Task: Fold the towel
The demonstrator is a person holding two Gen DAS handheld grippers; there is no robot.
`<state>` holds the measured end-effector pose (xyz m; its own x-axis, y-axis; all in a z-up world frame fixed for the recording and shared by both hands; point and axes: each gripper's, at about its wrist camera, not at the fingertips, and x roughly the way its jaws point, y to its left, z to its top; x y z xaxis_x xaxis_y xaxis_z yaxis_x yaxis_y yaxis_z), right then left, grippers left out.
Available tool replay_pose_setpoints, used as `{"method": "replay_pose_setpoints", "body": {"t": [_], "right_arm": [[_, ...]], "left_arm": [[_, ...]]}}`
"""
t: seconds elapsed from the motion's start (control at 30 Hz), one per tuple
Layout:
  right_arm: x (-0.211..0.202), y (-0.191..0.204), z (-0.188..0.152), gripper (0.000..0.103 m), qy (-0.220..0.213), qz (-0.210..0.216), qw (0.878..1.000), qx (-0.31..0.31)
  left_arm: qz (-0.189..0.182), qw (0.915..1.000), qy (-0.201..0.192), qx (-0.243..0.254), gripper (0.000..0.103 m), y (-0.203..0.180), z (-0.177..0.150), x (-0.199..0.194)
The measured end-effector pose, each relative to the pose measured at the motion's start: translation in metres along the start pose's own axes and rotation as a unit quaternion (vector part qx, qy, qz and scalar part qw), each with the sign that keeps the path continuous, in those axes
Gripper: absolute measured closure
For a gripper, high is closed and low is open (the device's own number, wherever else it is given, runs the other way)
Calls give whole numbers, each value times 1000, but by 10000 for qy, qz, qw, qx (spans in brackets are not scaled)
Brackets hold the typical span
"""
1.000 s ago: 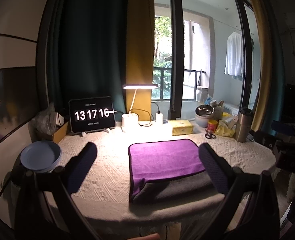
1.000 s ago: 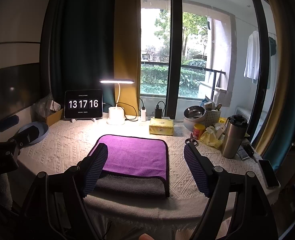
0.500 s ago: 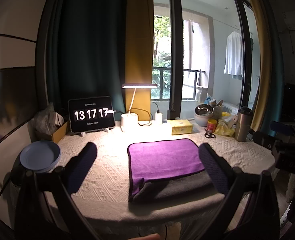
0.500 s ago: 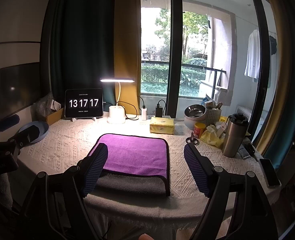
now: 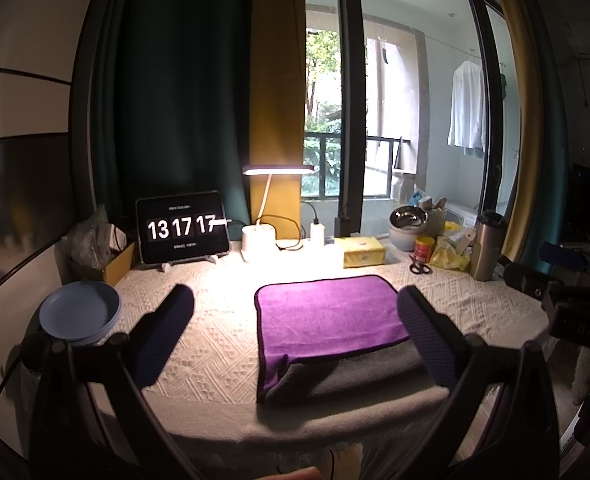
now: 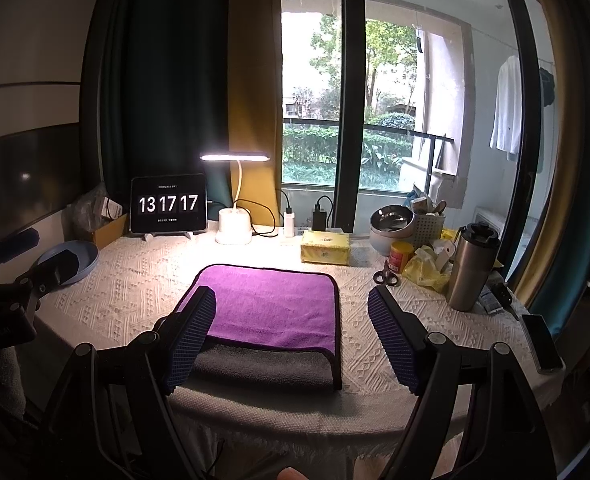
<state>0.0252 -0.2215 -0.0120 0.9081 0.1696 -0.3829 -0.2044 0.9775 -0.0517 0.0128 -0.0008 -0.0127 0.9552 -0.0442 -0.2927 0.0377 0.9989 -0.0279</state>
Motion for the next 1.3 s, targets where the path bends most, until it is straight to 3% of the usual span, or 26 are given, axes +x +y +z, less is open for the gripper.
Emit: {"method": "replay_pose_setpoints", "body": {"t": [0.57, 1.3], "right_arm": [[31, -17, -9, 22, 391, 131, 9990, 145], [119, -51, -33, 23, 1349, 451, 9890, 400]], "left_arm": [[-59, 9989, 440, 155, 1, -4, -16, 38], [-139, 9855, 1636, 417, 2, -9, -59, 130]]}}
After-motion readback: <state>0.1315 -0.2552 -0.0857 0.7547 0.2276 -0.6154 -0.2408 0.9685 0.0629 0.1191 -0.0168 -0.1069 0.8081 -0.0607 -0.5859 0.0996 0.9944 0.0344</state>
